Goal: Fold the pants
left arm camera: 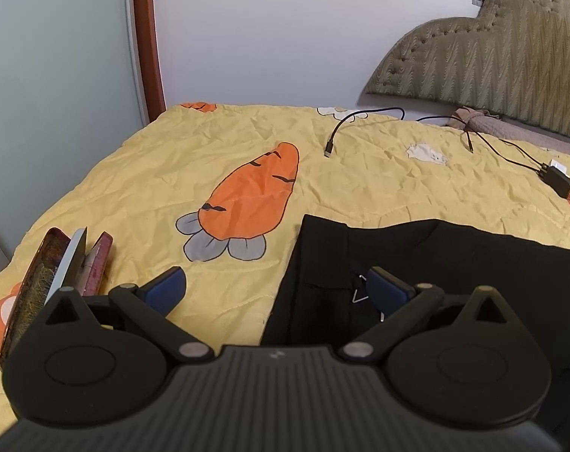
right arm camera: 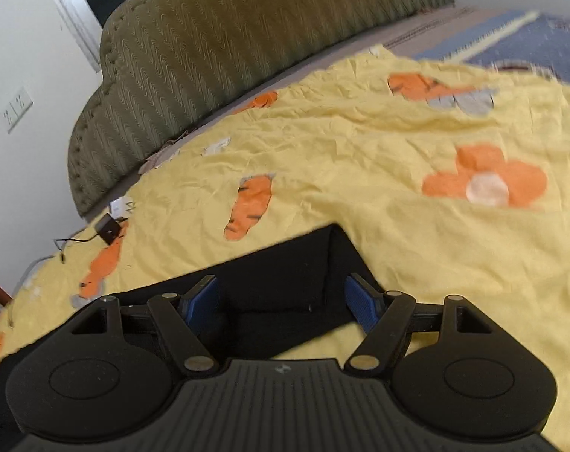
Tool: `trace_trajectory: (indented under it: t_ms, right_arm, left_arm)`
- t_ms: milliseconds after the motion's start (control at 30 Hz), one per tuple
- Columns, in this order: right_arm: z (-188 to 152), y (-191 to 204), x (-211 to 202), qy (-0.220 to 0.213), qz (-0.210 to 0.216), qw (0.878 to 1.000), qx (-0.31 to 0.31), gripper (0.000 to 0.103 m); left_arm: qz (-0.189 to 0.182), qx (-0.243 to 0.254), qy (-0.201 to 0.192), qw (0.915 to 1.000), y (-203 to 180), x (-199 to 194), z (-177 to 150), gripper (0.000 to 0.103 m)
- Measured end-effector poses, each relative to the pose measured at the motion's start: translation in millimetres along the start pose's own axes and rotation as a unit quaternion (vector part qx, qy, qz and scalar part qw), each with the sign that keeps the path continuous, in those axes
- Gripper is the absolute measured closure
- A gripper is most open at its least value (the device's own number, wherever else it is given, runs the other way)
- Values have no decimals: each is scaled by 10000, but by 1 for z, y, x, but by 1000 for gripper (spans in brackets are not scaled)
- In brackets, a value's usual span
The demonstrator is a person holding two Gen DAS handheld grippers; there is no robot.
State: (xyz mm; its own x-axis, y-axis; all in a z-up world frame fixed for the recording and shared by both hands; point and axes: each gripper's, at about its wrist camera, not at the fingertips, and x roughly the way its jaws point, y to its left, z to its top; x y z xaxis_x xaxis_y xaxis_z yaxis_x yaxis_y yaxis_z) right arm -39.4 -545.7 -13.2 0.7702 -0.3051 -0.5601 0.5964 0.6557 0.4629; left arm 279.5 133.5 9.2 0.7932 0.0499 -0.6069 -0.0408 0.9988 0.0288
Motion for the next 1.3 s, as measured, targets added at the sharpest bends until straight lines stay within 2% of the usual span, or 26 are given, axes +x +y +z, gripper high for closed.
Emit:
trace_trajectory:
  t_ms: [133,267,333,400,567,633,733,800,867,933,967,1033,1100,1300]
  right_arm:
    - [-1,1,-6,57,193,9998,67,29]
    - [10,-12,13,106,607,9949,800,28]
    - [14,-12,23,81,714,9932,914,28]
    - [16,-10,32,42,705,9926,988,28]
    - [11,9,25,-72,283,9983,497,28]
    - [7,2,21,-57,219,9961,854,28]
    - [2,-11,16,-69,513,9861,1581,28]
    - [4,-12,16,-70,690,9813,1796,28]
    - [18,-5,17,-218,393,9886,1440,28]
    - [36,13,18,-514,-350,9972,412,26]
    - [45,20,26,-471,-714,9963,-114,23]
    - [57,23,48,-25,-1120,9904,-804,23]
    - [62,25,60,84,-1144,9864,-1176,23]
    - [61,36,96,464,-480,9807,-1835,27]
  left_arm:
    - [-4,2,-33,10000,0,0,-1,2]
    - [-47,-18,-8,10000,-1,0,-2,2]
    - [-37,34,-13,10000,-3,0,-3,2]
    - [-14,41,-7,10000,-3,1,-3,2]
    - [-18,-48,-41,10000,1,-1,0,1]
    - [14,-18,-82,10000,1,-1,1,1]
    - [-19,-49,-59,10000,2,-1,2,1]
    - [-15,2,-53,10000,0,0,2,1]
    - [-12,38,-56,10000,-2,-1,1,1]
    - [-46,37,-43,10000,-2,-1,1,1]
    - [-48,42,-46,10000,-2,-1,1,1]
    - [-32,40,-79,10000,-2,-1,2,1]
    - [-18,13,-82,10000,-1,1,4,1]
    - [31,-110,-94,9999,-6,18,20,0]
